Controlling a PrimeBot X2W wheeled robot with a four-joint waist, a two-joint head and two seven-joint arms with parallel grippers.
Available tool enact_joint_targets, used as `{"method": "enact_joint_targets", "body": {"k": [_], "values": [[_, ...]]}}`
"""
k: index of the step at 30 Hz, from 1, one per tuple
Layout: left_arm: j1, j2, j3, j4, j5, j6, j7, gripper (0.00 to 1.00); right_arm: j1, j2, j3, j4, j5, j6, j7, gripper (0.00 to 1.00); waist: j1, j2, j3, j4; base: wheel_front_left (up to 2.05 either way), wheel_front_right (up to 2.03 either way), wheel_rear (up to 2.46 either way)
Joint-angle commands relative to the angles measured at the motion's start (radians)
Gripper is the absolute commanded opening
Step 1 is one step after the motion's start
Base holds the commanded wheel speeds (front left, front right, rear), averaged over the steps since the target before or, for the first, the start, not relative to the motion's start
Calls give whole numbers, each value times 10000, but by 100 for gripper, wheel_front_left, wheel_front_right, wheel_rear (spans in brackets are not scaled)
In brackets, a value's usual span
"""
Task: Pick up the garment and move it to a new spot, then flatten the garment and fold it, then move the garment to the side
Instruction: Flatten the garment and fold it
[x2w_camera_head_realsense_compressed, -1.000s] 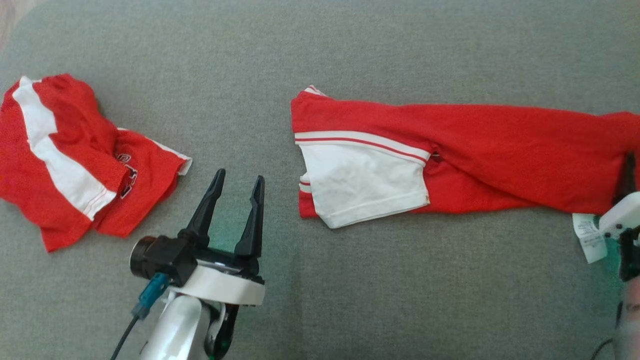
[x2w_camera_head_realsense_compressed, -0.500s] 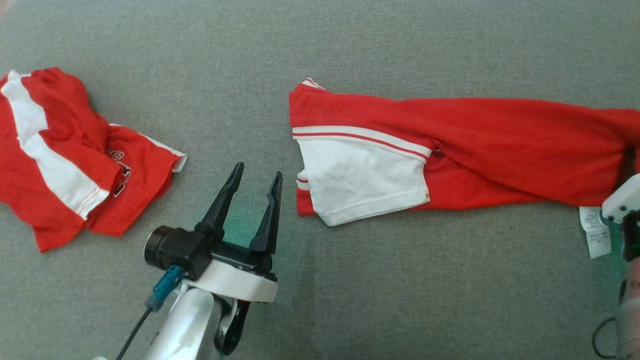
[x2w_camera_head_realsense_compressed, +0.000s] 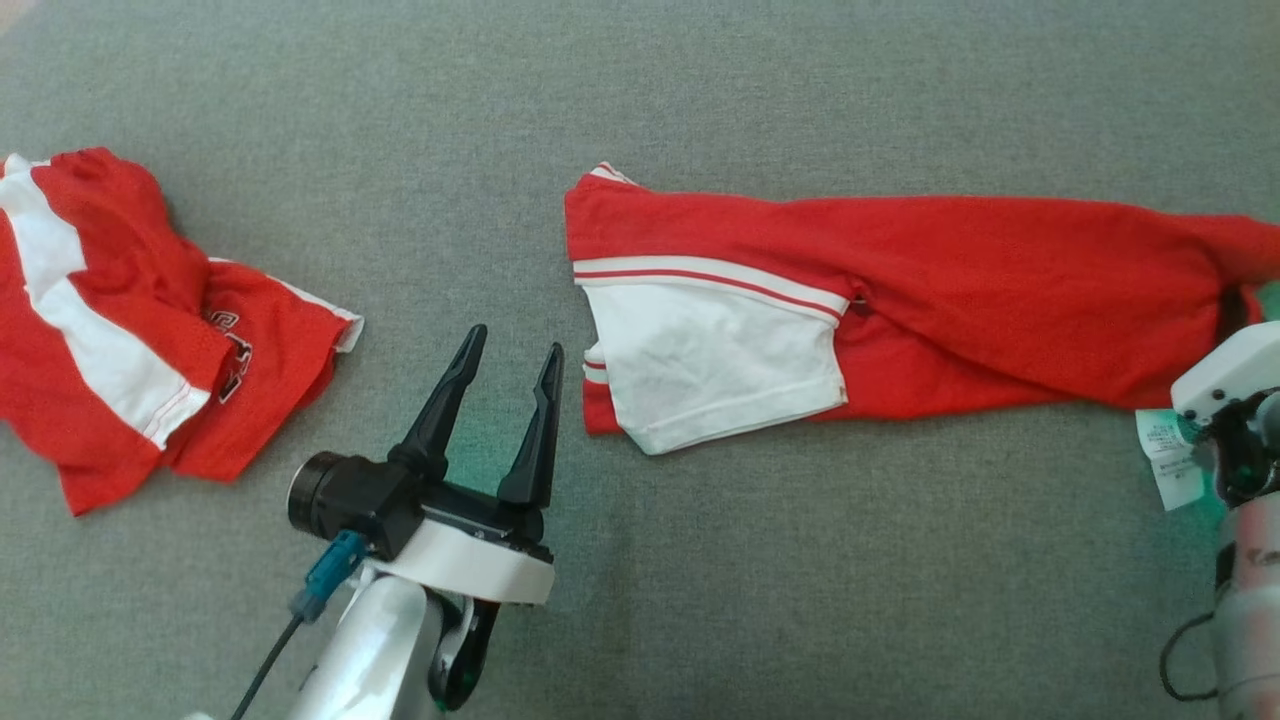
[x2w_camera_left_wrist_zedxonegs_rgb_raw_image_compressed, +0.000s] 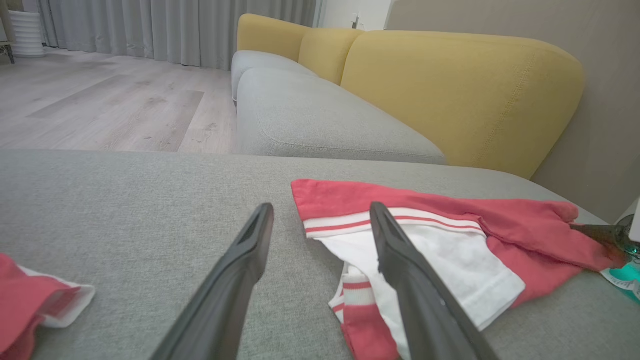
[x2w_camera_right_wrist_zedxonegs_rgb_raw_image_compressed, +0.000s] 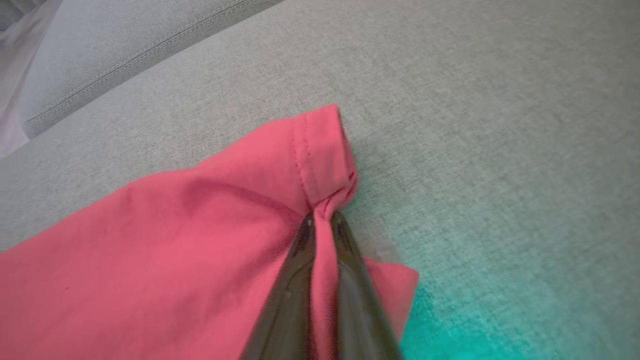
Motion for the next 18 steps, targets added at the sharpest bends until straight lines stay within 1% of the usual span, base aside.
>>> {"method": "enact_joint_targets", "body": {"k": [1, 4, 8, 12, 15, 17, 18], "values": [[-275, 131, 258, -304, -70, 16, -95, 100, 336, 168, 459, -122, 140, -7, 220, 0, 0, 0, -44, -11, 0, 0, 0], [-263, 129, 275, -307, -84, 16, -95, 100, 474, -182, 415, -405, 277, -7, 149, 0, 0, 0, -161, -17, 0, 0, 0], [-206, 120, 314, -297, -100, 16, -95, 100, 501, -595, -30, -548, 124, -7, -10, 0, 0, 0, -288, -8, 0, 0, 0], [-150, 101, 327, -330, -151, 16, -95, 100, 464, -1137, -885, -627, -631, -7, -369, 0, 0, 0, -388, 28, 0, 0, 0], [-147, 86, 311, -361, -181, 16, -95, 100, 306, -1358, -1677, -685, -1336, -7, -606, 0, 0, 0, -413, 76, 0, 0, 0], [-135, 80, 293, -370, -191, 16, -95, 100, 183, -1366, -2089, -813, -1902, -7, -776, 0, 0, 0, -434, 97, 0, 0, 0], [-135, 80, 293, -370, -191, 16, -95, 100, 183, -1366, -2089, -813, -1902, -7, -776, 0, 0, 0, -434, 97, 0, 0, 0]]}}
